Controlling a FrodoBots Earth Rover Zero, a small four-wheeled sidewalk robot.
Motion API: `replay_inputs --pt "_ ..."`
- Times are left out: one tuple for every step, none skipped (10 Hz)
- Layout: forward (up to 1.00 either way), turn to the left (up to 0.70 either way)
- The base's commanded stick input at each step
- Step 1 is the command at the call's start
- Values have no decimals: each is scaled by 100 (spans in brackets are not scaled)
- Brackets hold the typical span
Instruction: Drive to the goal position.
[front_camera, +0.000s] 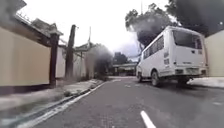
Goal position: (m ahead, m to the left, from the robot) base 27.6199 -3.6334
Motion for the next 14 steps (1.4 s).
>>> replay_inputs --pt "70 -35" --pt "70 -35" --pt "70 -35" --pt "70 -35" --pt "70 -22" --pt "70 -20" --pt "70 0" --pt "70 0" --pt "70 0" --pt "70 0" --pt "70 0" --pt "70 0" --pt "70 0" --pt "70 0"
